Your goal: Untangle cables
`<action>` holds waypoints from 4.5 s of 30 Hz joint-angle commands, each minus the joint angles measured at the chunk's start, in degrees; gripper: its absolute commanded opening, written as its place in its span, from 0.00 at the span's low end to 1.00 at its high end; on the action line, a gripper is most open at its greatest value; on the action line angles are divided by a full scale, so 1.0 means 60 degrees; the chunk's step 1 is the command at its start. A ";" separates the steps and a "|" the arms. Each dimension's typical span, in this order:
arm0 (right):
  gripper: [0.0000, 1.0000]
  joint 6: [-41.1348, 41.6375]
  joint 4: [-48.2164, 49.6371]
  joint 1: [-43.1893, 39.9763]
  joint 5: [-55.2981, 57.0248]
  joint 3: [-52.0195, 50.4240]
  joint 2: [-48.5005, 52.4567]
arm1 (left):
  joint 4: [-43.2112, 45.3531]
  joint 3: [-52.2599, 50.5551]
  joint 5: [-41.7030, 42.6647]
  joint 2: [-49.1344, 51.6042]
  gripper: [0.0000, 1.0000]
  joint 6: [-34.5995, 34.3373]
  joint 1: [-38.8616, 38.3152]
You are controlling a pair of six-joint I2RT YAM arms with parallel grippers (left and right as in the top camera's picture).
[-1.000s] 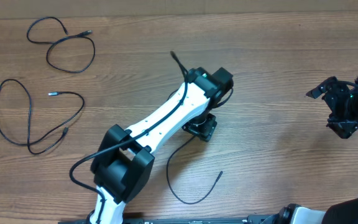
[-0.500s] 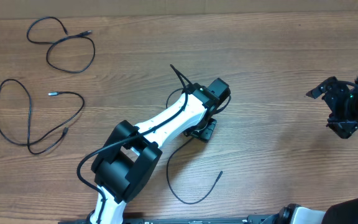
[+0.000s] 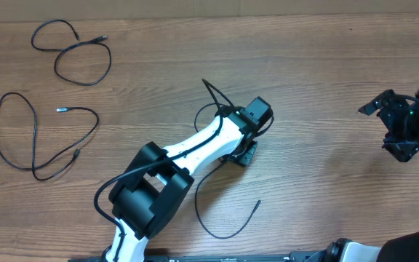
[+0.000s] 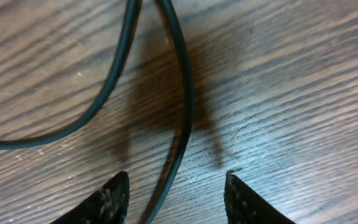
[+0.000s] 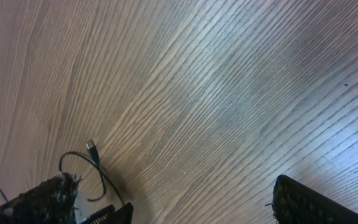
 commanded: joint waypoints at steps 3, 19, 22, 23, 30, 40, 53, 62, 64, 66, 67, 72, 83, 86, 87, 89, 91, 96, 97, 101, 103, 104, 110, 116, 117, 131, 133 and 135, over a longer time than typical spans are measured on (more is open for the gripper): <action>1.00 0.0022 0.0055 0.0000 0.0033 0.0142 -0.0062 | 0.0255 -0.0576 -0.0259 -0.0044 0.47 -0.0062 0.0000; 1.00 0.0022 0.0058 0.0000 0.0029 0.0142 -0.0062 | 0.1053 -0.0678 -0.0273 0.0004 0.20 0.0015 0.0000; 1.00 0.0022 0.0055 -0.0004 0.0029 0.0142 -0.0062 | 0.1042 -0.0678 -0.0266 0.0149 0.19 0.0015 0.0000; 1.00 0.0022 0.0058 0.0000 0.0029 0.0142 -0.0062 | 0.1045 -0.0678 -0.0266 0.0226 0.18 0.0015 0.0000; 1.00 0.0022 0.0058 0.0000 0.0033 0.0142 -0.0062 | 0.0885 -0.0546 -0.0262 0.0404 0.04 0.0011 0.0015; 1.00 0.0022 0.0058 0.0000 0.0033 0.0142 -0.0062 | -0.0845 0.1665 0.0004 -0.0051 0.04 -0.0710 0.0058; 1.00 0.0022 0.0058 0.0000 0.0029 0.0142 -0.0062 | -0.0903 0.2619 0.6364 -0.1708 0.04 0.0670 0.1435; 1.00 0.0022 0.0058 0.0000 0.0033 0.0142 -0.0062 | 0.0299 0.2619 1.1267 -0.1723 0.04 0.0688 0.1945; 1.00 0.0025 0.0055 0.0000 0.0018 0.0142 -0.0062 | 0.1045 0.2619 1.2440 -0.1723 0.04 0.0510 0.1945; 1.00 0.0033 0.0076 0.0000 0.0011 0.0142 -0.0062 | 0.1814 0.2619 1.3103 -0.1723 0.04 -0.0219 0.1949; 1.00 0.0029 0.0135 0.0000 -0.0182 0.0142 -0.0062 | 0.2193 0.2619 1.3282 -0.1723 0.04 -0.0663 0.1956; 1.00 0.0022 0.0011 0.0000 -0.1319 0.0142 -0.0062 | 0.3727 0.2619 1.3672 -0.1723 0.04 -0.2237 0.1956; 1.00 -0.3064 -0.0918 0.0007 -0.7180 0.0142 -0.0091 | 0.7661 0.2619 1.3584 -0.1723 0.04 -0.7063 0.2463; 1.00 -0.3483 -0.1053 0.0007 -0.7453 0.0142 -0.0189 | 0.9136 0.2619 1.3588 -0.1723 0.04 -0.8812 0.2790; 1.00 -0.3559 -0.1060 0.0007 -0.7461 0.0142 -0.0237 | 0.9508 0.2619 1.3566 -0.1723 0.04 -0.9235 0.2860; 1.00 -0.3840 -0.1056 0.0007 -0.7566 0.0142 -0.0423 | 1.1118 0.2619 1.3391 -0.1723 0.04 -1.0331 0.3111; 1.00 -0.4207 -0.1060 0.0007 -0.7828 0.0142 -0.0594 | 1.1905 0.2619 1.3183 -0.1723 0.04 -1.0939 0.3246; 1.00 -0.5512 -0.0969 0.0168 -0.8961 0.0142 -0.1075 | 1.2218 0.2619 1.2546 -0.1723 0.04 -1.1777 0.3304; 1.00 -0.5756 -0.0856 0.0288 -0.9184 0.0142 -0.1169 | 1.2218 0.2619 1.2440 -0.1723 0.04 -1.1876 0.3282; 1.00 -0.5832 -0.0135 0.0834 -0.9347 0.0142 -0.1362 | 1.2218 0.2619 1.1996 -0.1723 0.04 -1.2411 0.3169; 1.00 -0.5821 0.0237 0.1147 -0.9362 0.0142 -0.1388 | 1.2218 0.2619 1.1803 -0.1723 0.04 -1.2688 0.3078; 0.99 -0.5792 0.0423 0.1286 -0.9391 0.0142 -0.1384 | 1.2218 0.2619 1.1726 -0.1723 0.04 -1.2794 0.3013; 0.76 -0.4812 0.2073 0.2040 -0.9930 0.0142 -0.1384 | 1.2211 0.2619 1.1289 -0.1723 0.04 -1.3019 0.2725; 0.68 -0.3326 0.3756 0.2572 -1.0058 0.0142 -0.1384 | 1.2211 0.2619 1.1089 -0.1723 0.04 -1.3570 0.2656; 0.66 -0.3075 0.3993 0.2608 -1.0134 0.0142 -0.1384 | 1.2211 0.2619 1.1089 -0.1723 0.04 -1.3570 0.2641; 0.42 -0.1956 0.5388 0.2743 -1.0375 0.0142 -0.1384 | 1.2211 0.2619 1.1522 -0.1719 0.04 -1.3559 0.2441; 0.42 -0.1960 0.5388 0.2743 -1.0360 0.0142 -0.1384 | 1.2211 0.2619 1.1624 -0.1719 0.04 -1.3559 0.2412; 0.42 -0.1960 0.5391 0.2743 -1.0284 0.0142 -0.1384 | 1.2211 0.2619 1.1686 -0.1719 0.04 -1.3562 0.2350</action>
